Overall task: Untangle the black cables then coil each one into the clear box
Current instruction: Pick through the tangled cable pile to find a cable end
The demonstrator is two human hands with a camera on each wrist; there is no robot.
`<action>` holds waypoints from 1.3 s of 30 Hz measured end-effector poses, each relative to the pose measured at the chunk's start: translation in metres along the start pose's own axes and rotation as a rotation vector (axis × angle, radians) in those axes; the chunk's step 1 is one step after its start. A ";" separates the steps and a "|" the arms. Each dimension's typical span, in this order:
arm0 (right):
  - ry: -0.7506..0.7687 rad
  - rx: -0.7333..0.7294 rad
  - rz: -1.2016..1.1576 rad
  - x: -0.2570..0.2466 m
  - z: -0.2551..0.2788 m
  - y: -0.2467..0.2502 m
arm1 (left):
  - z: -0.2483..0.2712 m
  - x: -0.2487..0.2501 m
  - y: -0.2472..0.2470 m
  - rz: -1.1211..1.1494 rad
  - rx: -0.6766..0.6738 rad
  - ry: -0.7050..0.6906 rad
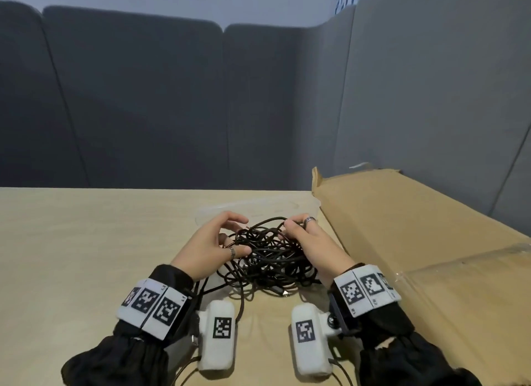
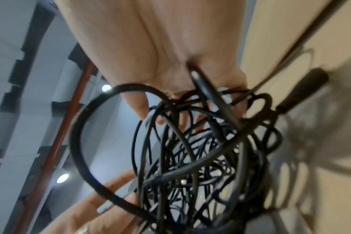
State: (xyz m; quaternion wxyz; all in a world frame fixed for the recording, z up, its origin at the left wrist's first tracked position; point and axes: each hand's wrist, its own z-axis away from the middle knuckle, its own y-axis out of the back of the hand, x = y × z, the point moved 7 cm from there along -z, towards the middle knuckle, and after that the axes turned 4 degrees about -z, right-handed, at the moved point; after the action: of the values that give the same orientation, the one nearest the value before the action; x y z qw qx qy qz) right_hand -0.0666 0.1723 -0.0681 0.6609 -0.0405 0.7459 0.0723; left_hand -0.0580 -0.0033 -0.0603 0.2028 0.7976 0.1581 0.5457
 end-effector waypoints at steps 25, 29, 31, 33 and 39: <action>0.223 -0.149 0.494 -0.033 0.004 0.008 | 0.003 0.014 0.000 -0.170 -0.044 -0.041; 0.299 -0.036 0.408 -0.036 0.001 0.012 | -0.001 0.011 0.005 -0.175 0.047 -0.011; 0.287 0.011 0.390 -0.039 0.001 0.017 | -0.003 0.009 0.008 -0.128 0.097 0.000; 0.217 -0.083 0.462 -0.034 0.002 0.017 | -0.005 0.003 0.012 -0.148 0.149 0.016; 0.202 -0.136 0.499 -0.028 0.002 0.012 | -0.003 0.000 0.020 -0.096 0.234 0.076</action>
State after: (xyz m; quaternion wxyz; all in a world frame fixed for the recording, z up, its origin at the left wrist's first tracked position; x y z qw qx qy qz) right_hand -0.0631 0.1830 -0.0404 0.5408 0.0932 0.7882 0.2784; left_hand -0.0602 -0.0202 -0.0498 0.1281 0.7862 0.2660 0.5429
